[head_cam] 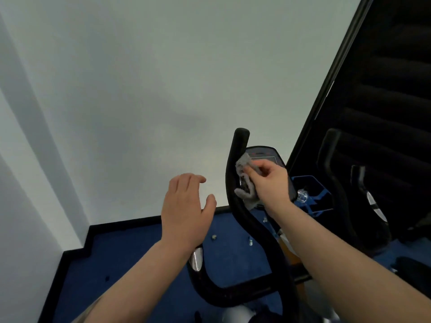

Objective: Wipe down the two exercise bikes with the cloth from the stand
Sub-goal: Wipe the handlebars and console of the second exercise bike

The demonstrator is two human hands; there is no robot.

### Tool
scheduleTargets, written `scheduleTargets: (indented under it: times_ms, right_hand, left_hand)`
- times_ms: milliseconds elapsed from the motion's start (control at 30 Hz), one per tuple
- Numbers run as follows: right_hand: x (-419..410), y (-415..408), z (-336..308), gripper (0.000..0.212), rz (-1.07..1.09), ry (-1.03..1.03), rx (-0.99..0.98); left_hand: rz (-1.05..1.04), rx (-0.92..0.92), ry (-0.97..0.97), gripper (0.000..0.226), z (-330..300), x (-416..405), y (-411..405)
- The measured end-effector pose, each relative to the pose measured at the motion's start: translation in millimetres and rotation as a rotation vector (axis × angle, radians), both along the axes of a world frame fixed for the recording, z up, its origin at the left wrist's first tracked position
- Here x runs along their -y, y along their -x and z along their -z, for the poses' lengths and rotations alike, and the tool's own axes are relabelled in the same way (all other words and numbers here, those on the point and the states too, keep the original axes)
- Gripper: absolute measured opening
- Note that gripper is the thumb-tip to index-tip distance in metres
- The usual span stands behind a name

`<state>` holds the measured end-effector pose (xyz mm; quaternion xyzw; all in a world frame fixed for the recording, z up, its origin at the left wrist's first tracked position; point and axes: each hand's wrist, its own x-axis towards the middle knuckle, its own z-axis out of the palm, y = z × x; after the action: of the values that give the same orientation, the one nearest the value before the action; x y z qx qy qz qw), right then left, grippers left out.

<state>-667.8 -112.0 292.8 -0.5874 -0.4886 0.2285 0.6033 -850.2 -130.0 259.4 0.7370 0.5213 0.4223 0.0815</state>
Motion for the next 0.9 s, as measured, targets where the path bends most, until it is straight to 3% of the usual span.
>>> scheduleTargets:
  times_ms: [67, 200, 300, 367, 467, 533, 633, 700, 800, 900]
  right_hand:
    - [10, 0, 9, 0.004, -0.028, 0.079, 0.066]
    - [31, -9, 6, 0.008, -0.108, 0.252, 0.261]
    - [45, -16, -18, 0.008, -0.221, 0.452, 0.599]
    - [45, -7, -43, 0.004, -0.217, 0.363, 0.806]
    - [30, 19, -88, 0.008, -0.039, -0.068, 0.780]
    - [11, 33, -105, 0.011, 0.049, -0.249, 0.980]
    - [-16, 42, -100, 0.016, 0.121, -0.089, 1.372]
    - [-22, 46, -83, 0.015, 0.165, -0.071, 1.511]
    - [-13, 48, -50, 0.014, 0.008, -0.042, 1.510]
    - [6, 44, -30, 0.014, -0.171, 0.140, 1.320]
  left_hand:
    - [-0.008, -0.003, 0.012, 0.031, 0, 0, -1]
    - [-0.003, -0.060, 0.009, 0.035, 0, -1, 0]
    - [-0.001, -0.067, -0.011, 0.034, 0, -1, 2]
    - [0.007, -0.072, -0.021, 0.034, 1, 0, 5]
    - [0.044, -0.112, -0.040, 0.036, 2, -1, 13]
    - [0.076, -0.129, -0.040, 0.038, 2, -1, 19]
    - [0.117, -0.119, -0.031, 0.040, 2, -3, 24]
    - [0.141, -0.126, -0.030, 0.040, 2, -4, 26]
    - [0.177, -0.137, -0.026, 0.040, 1, -6, 29]
    - [0.211, -0.136, -0.015, 0.041, 0, -8, 33]
